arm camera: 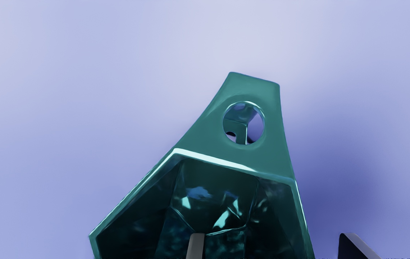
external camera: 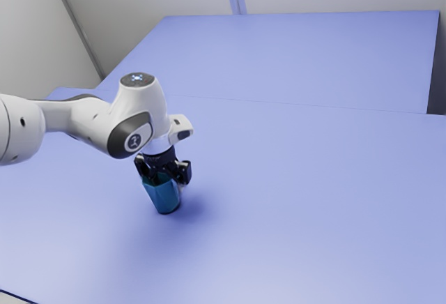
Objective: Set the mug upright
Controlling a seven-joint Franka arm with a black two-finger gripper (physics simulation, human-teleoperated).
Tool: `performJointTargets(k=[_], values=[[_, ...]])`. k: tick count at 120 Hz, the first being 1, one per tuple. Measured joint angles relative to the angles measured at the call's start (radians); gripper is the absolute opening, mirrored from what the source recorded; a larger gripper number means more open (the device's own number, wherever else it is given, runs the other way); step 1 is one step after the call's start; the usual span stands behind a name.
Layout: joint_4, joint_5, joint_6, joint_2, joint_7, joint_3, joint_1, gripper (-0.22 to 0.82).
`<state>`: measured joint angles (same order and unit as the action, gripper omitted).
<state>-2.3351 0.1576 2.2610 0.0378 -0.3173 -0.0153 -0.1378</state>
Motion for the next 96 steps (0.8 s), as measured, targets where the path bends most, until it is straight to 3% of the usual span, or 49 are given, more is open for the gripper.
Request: performJointTargets(k=[19, 43, 96], values=[[0.003, 0.005, -0.004, 0.036, 0.002, 0.0, -0.007, 0.49], [0.065, 0.001, -0.031, 0.109, 0.006, 0.001, -0.009, 0.56], [0.411, -0.003, -0.326, 0.105, 0.058, 0.006, -0.019, 0.6]])
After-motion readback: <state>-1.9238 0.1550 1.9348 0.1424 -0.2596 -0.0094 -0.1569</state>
